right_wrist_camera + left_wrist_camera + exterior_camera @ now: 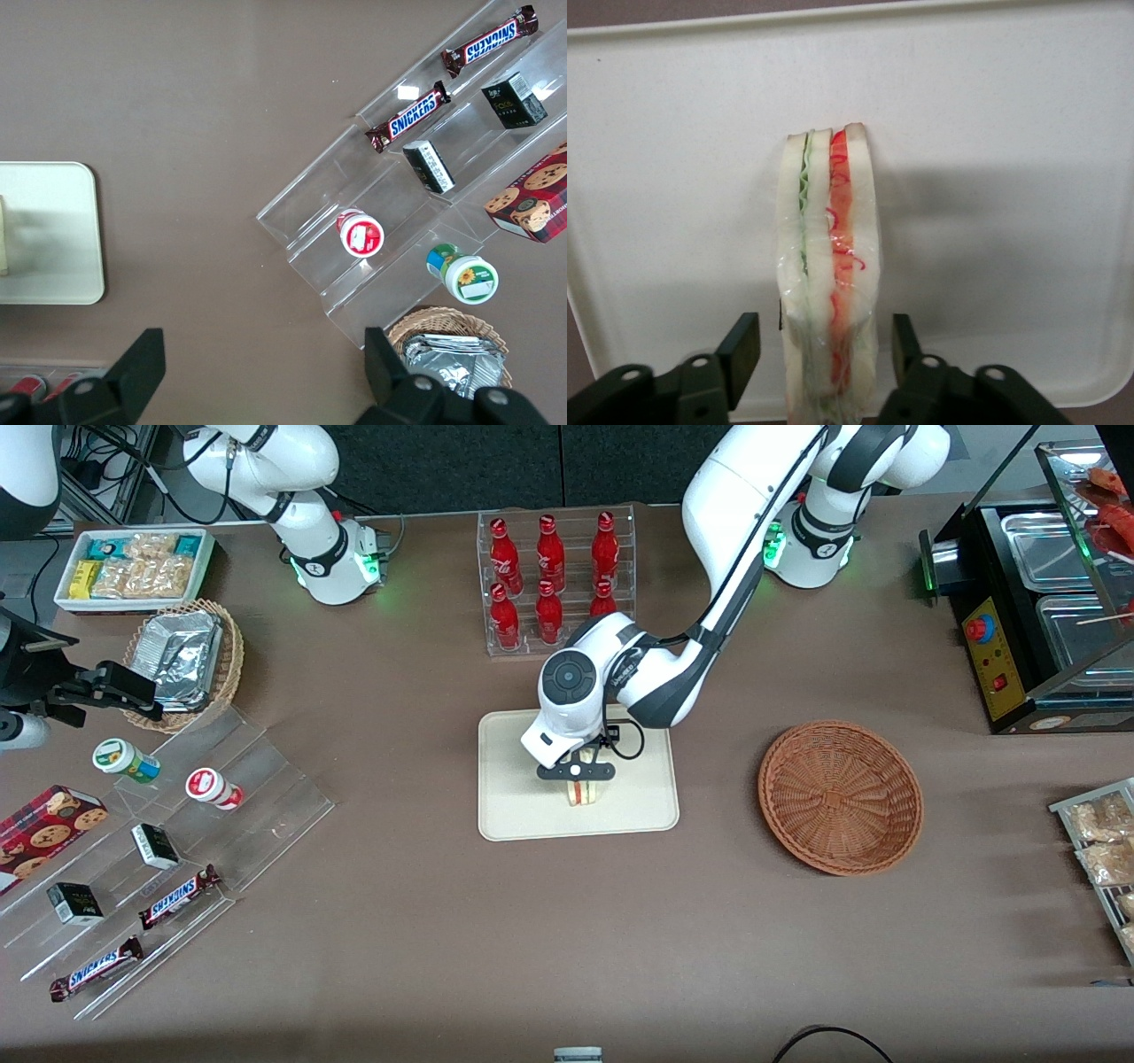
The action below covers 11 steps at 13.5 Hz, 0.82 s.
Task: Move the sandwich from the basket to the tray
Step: 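Lower the sandwich onto the tray and open the left gripper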
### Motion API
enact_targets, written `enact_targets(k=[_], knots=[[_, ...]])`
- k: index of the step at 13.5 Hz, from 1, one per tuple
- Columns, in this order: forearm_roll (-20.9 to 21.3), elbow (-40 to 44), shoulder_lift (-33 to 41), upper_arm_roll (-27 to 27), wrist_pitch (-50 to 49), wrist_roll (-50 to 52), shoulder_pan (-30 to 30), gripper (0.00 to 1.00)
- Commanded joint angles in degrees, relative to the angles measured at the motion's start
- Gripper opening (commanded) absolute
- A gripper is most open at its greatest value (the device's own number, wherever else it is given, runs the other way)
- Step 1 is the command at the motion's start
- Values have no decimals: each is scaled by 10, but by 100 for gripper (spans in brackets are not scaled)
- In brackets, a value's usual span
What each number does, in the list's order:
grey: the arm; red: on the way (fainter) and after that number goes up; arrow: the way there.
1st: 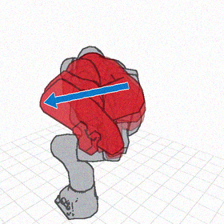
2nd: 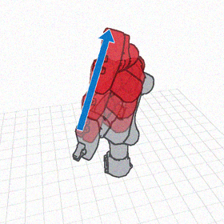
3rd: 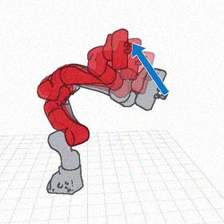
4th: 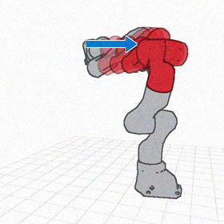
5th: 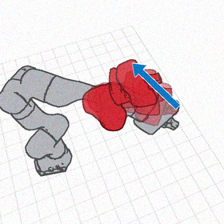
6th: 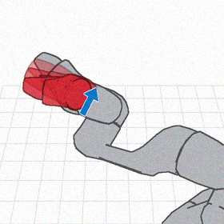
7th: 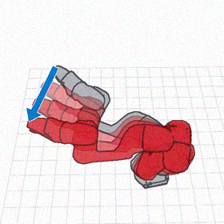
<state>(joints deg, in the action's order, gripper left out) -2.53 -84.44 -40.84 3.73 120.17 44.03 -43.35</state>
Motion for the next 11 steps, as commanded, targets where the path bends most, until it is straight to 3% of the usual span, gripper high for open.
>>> enact_targets(k=[1, 11], knots=[[-6, 15, -2, -3, -3, 10, -3, 100], [-6, -32, 80, -5, -65, -29, 90, 100]])
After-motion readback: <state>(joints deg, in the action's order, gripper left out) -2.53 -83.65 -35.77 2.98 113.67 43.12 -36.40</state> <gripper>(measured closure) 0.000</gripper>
